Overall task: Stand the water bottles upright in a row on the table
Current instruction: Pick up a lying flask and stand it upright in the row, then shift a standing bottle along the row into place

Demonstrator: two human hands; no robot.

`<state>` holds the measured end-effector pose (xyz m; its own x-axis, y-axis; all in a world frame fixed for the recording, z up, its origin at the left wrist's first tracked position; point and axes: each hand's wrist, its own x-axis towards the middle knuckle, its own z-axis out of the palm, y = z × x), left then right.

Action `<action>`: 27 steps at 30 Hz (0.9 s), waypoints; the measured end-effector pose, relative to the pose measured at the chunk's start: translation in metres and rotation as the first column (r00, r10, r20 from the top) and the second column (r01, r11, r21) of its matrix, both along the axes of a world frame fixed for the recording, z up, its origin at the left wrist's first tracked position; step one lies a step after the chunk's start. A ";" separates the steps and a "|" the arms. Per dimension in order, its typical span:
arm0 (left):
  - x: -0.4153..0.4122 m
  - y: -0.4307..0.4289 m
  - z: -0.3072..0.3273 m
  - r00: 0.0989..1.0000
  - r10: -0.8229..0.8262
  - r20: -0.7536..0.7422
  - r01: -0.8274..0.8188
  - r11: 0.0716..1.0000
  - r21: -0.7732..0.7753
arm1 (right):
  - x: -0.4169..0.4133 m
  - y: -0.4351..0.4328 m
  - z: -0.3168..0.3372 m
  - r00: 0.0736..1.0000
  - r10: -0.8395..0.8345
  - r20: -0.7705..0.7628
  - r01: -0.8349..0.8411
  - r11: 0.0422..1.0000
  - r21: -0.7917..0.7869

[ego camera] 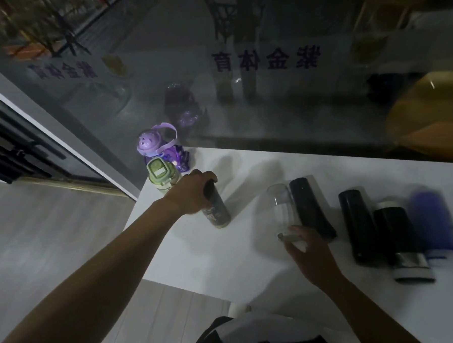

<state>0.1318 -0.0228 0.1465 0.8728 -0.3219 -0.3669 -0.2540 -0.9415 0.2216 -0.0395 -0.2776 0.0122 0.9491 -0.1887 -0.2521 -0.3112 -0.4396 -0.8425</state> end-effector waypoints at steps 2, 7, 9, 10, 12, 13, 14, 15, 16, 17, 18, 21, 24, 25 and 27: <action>0.003 0.005 0.002 0.999 -0.007 -0.047 0.007 1.000 -0.001 | 0.001 0.004 0.000 1.000 -0.019 -0.004 0.019 1.000 -0.014; -0.009 0.004 0.018 0.992 -0.108 0.061 0.107 0.994 0.019 | 0.006 0.013 -0.002 0.990 -0.140 0.032 0.143 0.979 -0.145; -0.029 -0.004 0.020 0.969 -0.076 0.233 0.123 0.973 -0.195 | 0.009 0.016 -0.005 0.981 -0.193 0.029 0.194 0.959 -0.208; -0.043 -0.009 0.017 0.949 -0.025 0.314 0.139 0.927 -0.347 | 0.010 0.017 -0.006 0.979 -0.201 0.027 0.201 0.950 -0.237; -0.074 -0.015 -0.003 0.909 0.069 0.410 0.188 0.813 -0.552 | 0.016 0.020 -0.009 0.984 -0.174 0.038 0.177 0.932 -0.316; -0.090 -0.017 -0.020 0.908 0.090 0.410 0.191 0.782 -0.594 | 0.020 0.023 -0.010 0.988 -0.149 0.037 0.152 0.917 -0.368; -0.106 -0.016 -0.040 0.918 0.097 0.384 0.172 0.776 -0.607 | 0.024 0.026 -0.010 0.991 -0.129 0.023 0.127 0.898 -0.421; -0.119 -0.014 -0.063 0.934 0.099 0.343 0.136 0.790 -0.597 | 0.029 0.030 -0.011 0.992 -0.124 -0.003 0.108 0.880 -0.462; -0.132 -0.010 -0.084 0.954 0.098 0.284 0.086 0.817 -0.570 | 0.033 0.034 -0.012 0.991 -0.129 -0.031 0.097 0.865 -0.492; -0.141 -0.005 -0.106 0.975 0.094 0.201 0.026 0.851 -0.525 | 0.036 0.040 -0.014 0.989 -0.138 -0.059 0.088 0.849 -0.521; -0.149 0.000 -0.125 0.991 0.090 0.103 -0.034 0.891 -0.453 | 0.040 0.045 -0.016 0.985 -0.147 -0.085 0.076 0.830 -0.553; -0.162 0.016 -0.167 0.982 0.136 -0.134 -0.159 0.971 -0.177 | 0.049 0.060 -0.021 0.970 -0.194 -0.146 0.057 0.766 -0.640; -0.161 0.029 -0.186 0.963 0.202 -0.176 -0.216 0.974 -0.063 | 0.058 0.071 -0.024 0.952 -0.258 -0.168 0.079 0.732 -0.677; -0.159 0.032 -0.189 0.962 0.210 -0.176 -0.222 0.974 -0.049 | 0.060 0.074 -0.025 0.948 -0.265 -0.176 0.074 0.721 -0.689; -0.154 0.036 -0.194 0.966 0.203 -0.160 -0.211 0.977 -0.038 | 0.062 0.079 -0.025 0.944 -0.268 -0.190 0.060 0.710 -0.701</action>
